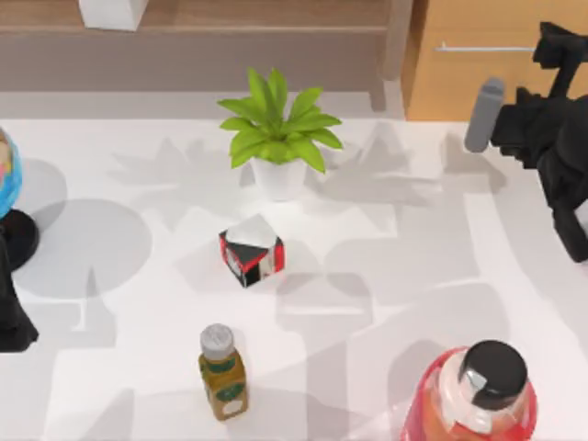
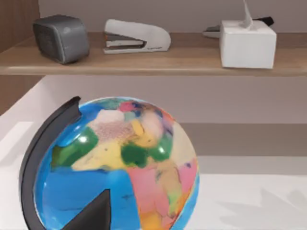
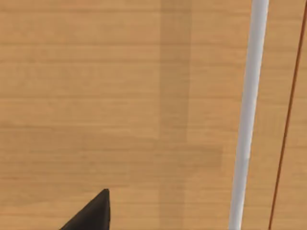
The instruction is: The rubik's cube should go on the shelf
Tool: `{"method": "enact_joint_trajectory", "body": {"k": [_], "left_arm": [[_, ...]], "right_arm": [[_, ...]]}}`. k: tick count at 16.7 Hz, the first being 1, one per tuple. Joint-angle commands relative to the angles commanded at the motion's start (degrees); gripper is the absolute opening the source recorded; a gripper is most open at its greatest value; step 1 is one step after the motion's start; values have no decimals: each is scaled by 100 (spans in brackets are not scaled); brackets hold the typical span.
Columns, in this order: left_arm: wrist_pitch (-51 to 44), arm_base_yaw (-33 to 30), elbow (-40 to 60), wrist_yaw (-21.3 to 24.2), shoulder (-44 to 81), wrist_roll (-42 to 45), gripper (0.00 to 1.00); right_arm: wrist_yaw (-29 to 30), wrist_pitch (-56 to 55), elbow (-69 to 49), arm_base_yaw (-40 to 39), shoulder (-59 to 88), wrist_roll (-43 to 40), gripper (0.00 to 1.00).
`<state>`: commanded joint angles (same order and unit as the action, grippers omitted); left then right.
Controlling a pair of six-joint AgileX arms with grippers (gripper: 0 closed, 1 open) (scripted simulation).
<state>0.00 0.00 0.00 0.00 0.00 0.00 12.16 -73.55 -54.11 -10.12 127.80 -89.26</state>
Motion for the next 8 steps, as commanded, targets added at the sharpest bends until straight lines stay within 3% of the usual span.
{"method": "enact_joint_trajectory", "body": {"k": [8], "left_arm": [[0, 0, 0, 0, 0, 0, 100]], "right_arm": [[-59, 296, -532, 61, 235, -3, 100]]}}
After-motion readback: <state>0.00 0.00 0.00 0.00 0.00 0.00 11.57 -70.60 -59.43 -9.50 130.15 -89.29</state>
